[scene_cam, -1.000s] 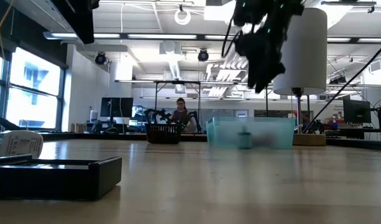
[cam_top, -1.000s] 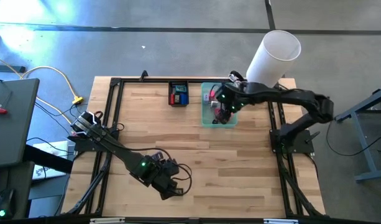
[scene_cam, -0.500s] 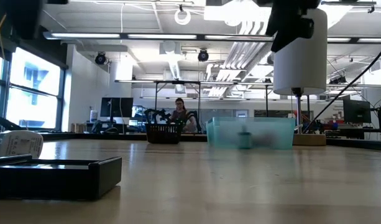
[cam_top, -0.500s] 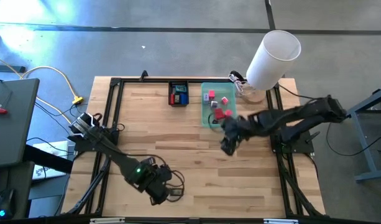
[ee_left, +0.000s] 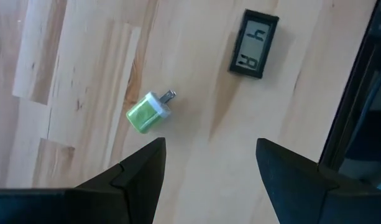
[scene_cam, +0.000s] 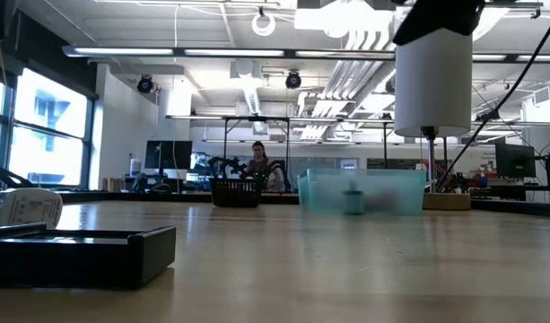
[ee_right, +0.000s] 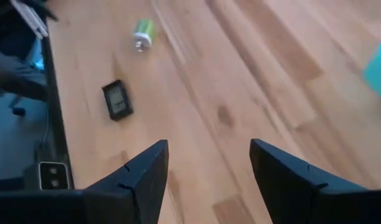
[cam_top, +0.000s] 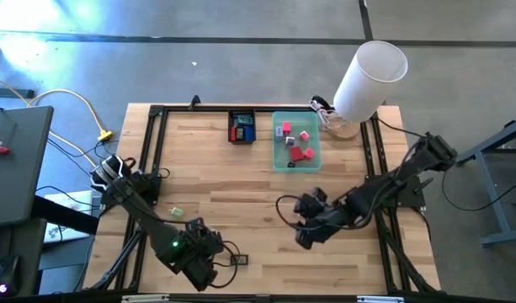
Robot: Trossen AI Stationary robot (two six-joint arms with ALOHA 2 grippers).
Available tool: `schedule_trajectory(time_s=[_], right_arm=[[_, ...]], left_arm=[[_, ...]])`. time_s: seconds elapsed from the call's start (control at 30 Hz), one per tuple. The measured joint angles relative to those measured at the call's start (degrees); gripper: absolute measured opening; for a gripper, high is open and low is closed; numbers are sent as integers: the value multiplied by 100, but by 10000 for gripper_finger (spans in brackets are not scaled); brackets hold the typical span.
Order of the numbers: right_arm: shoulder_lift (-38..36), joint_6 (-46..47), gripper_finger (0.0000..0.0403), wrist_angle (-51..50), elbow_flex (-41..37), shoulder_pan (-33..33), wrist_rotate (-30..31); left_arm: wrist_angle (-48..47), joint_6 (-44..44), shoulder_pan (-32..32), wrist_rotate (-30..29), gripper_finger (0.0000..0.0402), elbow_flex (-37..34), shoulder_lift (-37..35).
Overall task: Pick & Place Office items
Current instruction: Put the bottom green charger adapter into the blue bin
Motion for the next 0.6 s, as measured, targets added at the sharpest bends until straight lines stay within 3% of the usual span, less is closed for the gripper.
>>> schedule_trajectory(time_s=[0.23,0.6], right_arm=[[385,393,214,324,1,340,222],[620,986,214,831,1,565,996]], left_arm=[[-4,149,167,-10,242,0,0],[-10,1355,184,-104,242,-2,0]])
